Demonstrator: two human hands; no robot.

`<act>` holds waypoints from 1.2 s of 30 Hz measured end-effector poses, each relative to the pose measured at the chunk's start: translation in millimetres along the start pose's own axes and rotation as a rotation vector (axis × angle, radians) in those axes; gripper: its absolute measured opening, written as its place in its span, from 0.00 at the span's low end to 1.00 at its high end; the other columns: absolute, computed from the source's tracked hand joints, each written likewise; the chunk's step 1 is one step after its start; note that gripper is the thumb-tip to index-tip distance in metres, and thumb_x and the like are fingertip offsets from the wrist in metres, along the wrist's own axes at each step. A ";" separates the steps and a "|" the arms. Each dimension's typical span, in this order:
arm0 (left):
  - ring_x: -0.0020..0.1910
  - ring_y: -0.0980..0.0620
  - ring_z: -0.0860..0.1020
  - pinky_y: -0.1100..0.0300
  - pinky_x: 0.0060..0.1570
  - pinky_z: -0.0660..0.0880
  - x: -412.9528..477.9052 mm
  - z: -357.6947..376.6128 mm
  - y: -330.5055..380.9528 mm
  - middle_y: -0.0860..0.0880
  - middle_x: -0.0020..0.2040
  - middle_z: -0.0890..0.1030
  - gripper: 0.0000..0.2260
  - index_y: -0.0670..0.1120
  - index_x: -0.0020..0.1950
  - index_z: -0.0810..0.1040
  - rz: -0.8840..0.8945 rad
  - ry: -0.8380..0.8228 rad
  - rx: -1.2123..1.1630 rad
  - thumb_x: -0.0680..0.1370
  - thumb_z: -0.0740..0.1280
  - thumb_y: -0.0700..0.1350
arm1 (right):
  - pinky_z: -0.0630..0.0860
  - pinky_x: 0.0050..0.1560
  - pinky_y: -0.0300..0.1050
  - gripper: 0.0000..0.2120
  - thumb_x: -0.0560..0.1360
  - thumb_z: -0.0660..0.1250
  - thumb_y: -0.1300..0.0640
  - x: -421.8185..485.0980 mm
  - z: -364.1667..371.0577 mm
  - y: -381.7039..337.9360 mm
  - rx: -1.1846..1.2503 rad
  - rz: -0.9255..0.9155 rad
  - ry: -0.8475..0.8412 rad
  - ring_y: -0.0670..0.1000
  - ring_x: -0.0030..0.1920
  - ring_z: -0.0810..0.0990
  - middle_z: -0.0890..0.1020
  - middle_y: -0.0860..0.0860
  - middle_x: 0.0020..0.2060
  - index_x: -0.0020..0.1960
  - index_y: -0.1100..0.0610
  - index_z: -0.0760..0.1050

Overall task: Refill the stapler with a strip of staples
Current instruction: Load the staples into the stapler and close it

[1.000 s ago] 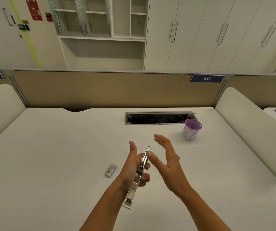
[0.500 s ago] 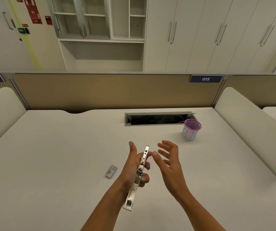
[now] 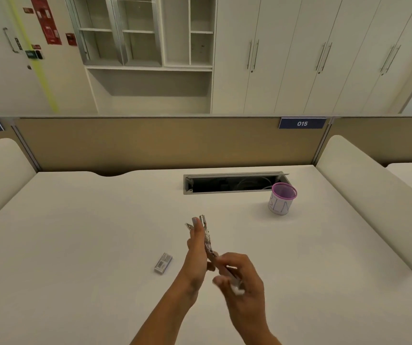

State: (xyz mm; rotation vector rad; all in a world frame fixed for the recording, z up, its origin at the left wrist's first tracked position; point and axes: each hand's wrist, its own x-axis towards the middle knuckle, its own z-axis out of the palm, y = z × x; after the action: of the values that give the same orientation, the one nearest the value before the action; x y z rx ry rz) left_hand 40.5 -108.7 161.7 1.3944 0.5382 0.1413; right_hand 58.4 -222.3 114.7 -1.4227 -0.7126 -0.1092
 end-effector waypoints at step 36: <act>0.52 0.51 0.82 0.50 0.58 0.77 4.5 2.7 3.1 0.52 0.51 0.84 0.22 0.49 0.68 0.67 0.151 0.311 -0.240 0.76 0.69 0.42 | 0.80 0.43 0.35 0.23 0.71 0.74 0.57 55.3 -14.4 6.1 0.222 0.527 0.026 0.47 0.51 0.85 0.85 0.47 0.52 0.61 0.43 0.71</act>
State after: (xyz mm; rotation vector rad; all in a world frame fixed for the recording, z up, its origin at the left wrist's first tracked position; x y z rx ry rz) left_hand 46.3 -108.7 163.6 1.1828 0.6493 0.5350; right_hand 110.6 -215.7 137.9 -1.3482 -0.2992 0.3520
